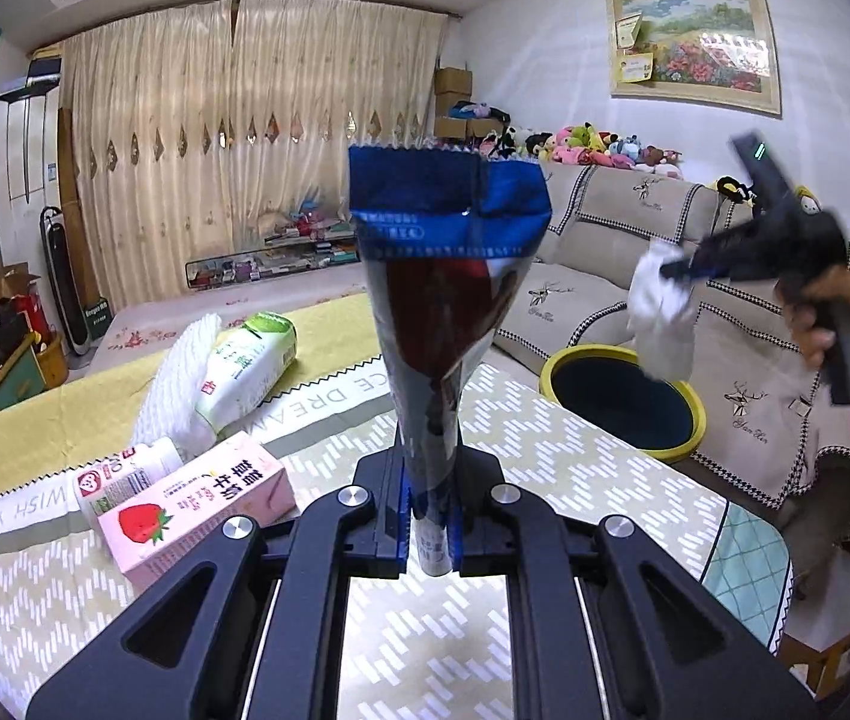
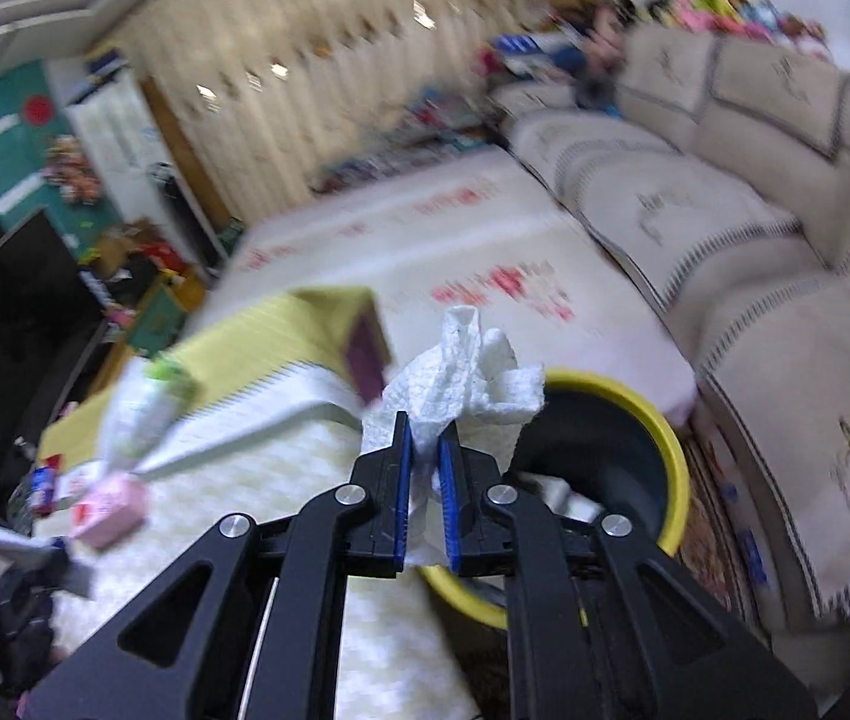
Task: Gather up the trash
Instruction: 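Open the right gripper over the bin to drop the tissue while the left gripper lifts the wrapper, then carry the blue-red wrapper over the bin and open the left gripper, then move both tools back toward the remaining items on the table, then move the right gripper to the pink strawberry milk carton and grasp it, then carry the pink carton over the bin and open the right gripper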
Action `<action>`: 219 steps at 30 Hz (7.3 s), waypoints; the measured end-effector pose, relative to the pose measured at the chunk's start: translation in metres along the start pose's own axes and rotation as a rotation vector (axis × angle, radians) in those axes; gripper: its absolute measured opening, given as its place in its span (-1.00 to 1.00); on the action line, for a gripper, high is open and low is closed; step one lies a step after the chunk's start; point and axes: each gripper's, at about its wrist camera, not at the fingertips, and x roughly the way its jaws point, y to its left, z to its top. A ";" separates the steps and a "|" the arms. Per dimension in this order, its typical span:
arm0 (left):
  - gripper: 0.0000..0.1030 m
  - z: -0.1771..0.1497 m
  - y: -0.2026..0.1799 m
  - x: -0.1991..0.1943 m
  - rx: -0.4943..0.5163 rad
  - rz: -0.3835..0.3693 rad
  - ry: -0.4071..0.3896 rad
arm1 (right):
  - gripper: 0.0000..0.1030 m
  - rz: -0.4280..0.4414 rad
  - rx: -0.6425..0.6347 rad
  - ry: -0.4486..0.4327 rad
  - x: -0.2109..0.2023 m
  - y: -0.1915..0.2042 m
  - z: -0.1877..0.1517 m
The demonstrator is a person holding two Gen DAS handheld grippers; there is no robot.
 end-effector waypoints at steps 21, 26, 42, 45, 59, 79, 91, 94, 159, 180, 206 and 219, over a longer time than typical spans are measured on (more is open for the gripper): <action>-0.80 0.022 -0.031 0.041 0.056 -0.071 0.074 | 0.07 -0.180 0.084 -0.025 0.010 -0.050 -0.059; -0.80 0.034 -0.058 0.064 0.104 -0.124 0.104 | 0.07 -0.161 0.089 -0.054 -0.018 -0.051 -0.093; -0.74 0.078 -0.186 0.195 0.146 -0.322 0.266 | 0.07 -0.274 0.204 -0.063 -0.046 -0.124 -0.131; -0.74 0.081 -0.204 0.238 0.125 -0.329 0.340 | 0.07 -0.289 0.217 -0.044 -0.044 -0.133 -0.136; -0.57 0.057 -0.236 0.340 0.136 -0.298 0.577 | 0.07 -0.286 0.249 0.000 -0.030 -0.146 -0.143; 0.81 0.079 -0.102 0.136 0.056 -0.119 0.205 | 0.07 -0.208 0.149 0.019 -0.017 -0.088 -0.130; 0.86 0.015 0.101 -0.030 -0.185 0.402 0.057 | 0.08 0.041 -0.123 0.050 0.019 0.080 -0.113; 0.86 -0.006 0.148 -0.054 -0.271 0.544 0.022 | 0.10 0.107 -0.210 0.049 0.025 0.140 -0.116; 0.86 -0.050 0.175 -0.047 -0.419 0.550 0.026 | 0.05 0.025 -0.267 0.072 0.123 0.306 -0.131; 0.86 -0.049 0.167 -0.041 -0.371 0.556 0.039 | -0.02 0.242 -0.173 0.091 0.036 0.208 -0.133; 0.86 -0.050 0.163 -0.024 -0.346 0.544 0.094 | -0.02 -0.166 0.155 -0.052 0.033 -0.010 -0.078; 0.86 0.003 0.145 -0.001 -0.252 0.431 0.145 | 0.28 -0.260 0.175 0.004 0.071 -0.035 -0.075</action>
